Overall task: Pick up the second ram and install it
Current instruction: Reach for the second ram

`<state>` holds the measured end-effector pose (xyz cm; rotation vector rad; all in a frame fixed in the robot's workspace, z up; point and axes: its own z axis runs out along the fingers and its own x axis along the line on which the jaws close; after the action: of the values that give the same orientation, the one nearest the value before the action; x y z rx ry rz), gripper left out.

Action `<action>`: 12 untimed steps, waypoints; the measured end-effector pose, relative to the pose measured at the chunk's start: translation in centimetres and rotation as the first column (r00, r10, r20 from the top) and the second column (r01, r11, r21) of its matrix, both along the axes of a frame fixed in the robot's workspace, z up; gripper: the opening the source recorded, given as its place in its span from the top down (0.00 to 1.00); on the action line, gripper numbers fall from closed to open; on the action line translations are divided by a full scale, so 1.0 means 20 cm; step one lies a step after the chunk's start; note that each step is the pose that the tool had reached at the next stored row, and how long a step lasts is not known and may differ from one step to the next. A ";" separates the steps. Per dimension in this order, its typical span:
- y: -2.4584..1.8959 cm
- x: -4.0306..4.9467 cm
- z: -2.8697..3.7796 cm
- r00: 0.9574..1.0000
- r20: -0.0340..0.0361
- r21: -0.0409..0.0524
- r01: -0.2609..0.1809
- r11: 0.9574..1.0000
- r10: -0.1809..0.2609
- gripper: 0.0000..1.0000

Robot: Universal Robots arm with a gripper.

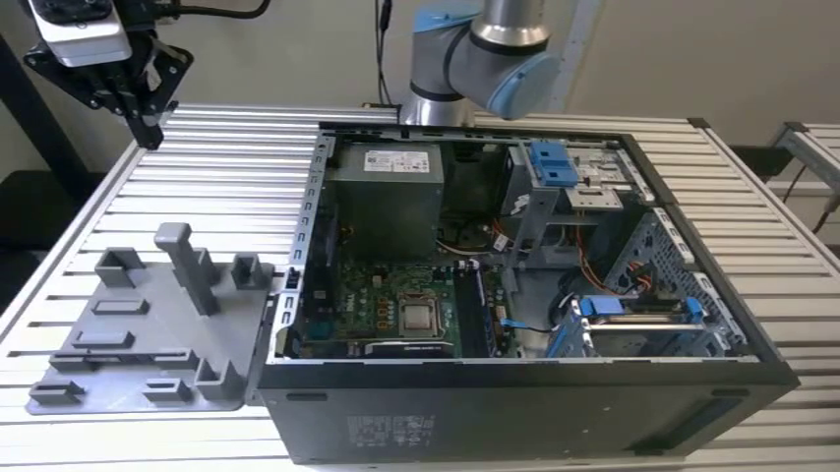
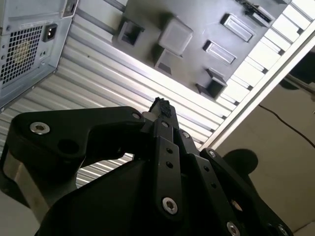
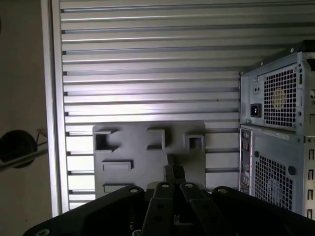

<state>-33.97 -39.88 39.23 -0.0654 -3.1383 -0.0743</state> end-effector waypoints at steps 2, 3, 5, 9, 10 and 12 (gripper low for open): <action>0.000 -0.025 -0.001 1.000 -0.002 0.000 0.000 1.000 0.000 0.89; 0.000 -0.041 -0.002 1.000 -0.003 0.000 0.000 1.000 0.000 0.89; 0.000 -0.080 -0.002 1.000 -0.003 0.000 0.000 1.000 0.000 0.89; 0.000 -0.148 -0.002 1.000 -0.004 0.000 0.000 1.000 0.000 0.89; 0.000 -0.166 -0.002 1.000 -0.004 0.000 0.000 1.000 0.000 0.89; 0.000 -0.194 -0.002 1.000 -0.004 0.000 0.000 1.000 0.000 0.89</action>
<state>-37.85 -39.88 39.20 -0.0655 -3.1346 -0.0740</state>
